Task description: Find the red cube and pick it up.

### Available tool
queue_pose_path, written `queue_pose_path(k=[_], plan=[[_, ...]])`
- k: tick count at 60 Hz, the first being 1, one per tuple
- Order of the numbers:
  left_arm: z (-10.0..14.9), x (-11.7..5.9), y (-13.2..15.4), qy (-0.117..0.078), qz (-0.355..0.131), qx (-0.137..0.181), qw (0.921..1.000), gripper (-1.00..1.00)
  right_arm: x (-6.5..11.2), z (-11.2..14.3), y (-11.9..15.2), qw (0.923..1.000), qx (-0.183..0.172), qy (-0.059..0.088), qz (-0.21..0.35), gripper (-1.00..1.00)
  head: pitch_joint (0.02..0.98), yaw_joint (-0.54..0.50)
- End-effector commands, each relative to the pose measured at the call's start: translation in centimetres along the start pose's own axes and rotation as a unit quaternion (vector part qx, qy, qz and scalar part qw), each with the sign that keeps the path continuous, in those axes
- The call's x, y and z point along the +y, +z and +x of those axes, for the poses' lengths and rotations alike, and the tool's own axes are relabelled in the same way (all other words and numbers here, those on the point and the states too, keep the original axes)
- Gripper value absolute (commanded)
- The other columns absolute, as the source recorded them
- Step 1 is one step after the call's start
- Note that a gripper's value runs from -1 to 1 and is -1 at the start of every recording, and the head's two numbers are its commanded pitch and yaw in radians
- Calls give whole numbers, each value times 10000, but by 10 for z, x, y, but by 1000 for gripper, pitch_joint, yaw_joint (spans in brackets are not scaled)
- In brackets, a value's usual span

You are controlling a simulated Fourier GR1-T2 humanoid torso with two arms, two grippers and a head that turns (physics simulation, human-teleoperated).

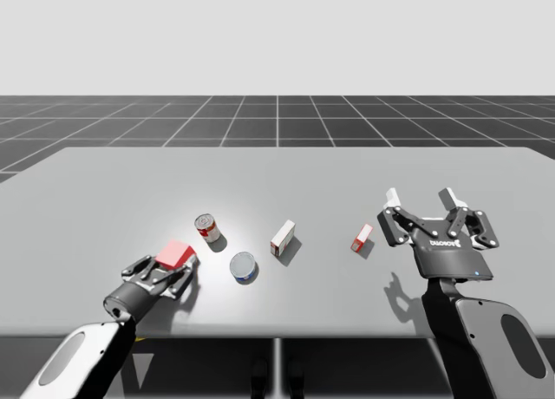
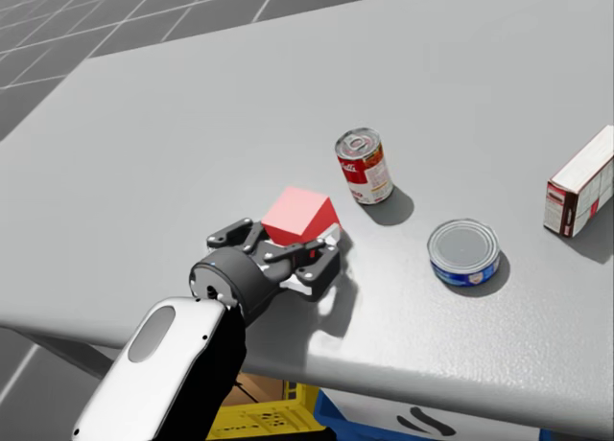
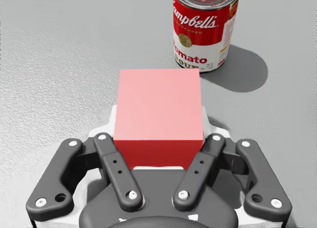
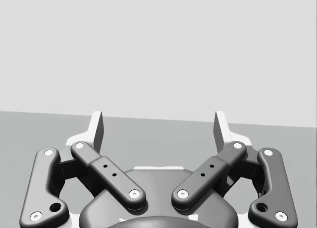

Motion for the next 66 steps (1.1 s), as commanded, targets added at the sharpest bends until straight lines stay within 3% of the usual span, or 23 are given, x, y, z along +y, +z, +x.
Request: queue_pose_path(k=[1, 15, 27, 45, 55, 66], plan=[[-9, 4, 0, -35, -65, 160, 9998, 1000, 0, 0, 0, 10000, -6, 9, -2, -1000, 867, 443], [-11, -1, 4, -162, -175, 159, 9996, 1000, 0, 0, 0, 10000, -6, 5, -3, -1000, 812, 445], [-12, -4, 5, -248, -263, 176, 9992, 1000, -1, 0, 0, 10000, -8, 9, -13, -1000, 652, 452], [-13, -6, 5, -276, -341, 191, 9989, 1000, -2, 0, 0, 10000, -21, 14, -41, -1000, 484, 478], [-6, -9, 7, -238, -411, 138, 9988, 1000, -3, 0, 0, 10000, -23, 10, -48, -1000, 474, 473], [26, -12, 20, -316, -415, -185, 9985, 1000, -4, 0, -1, 10000, 3, 16, -79, -1000, 476, 473]])
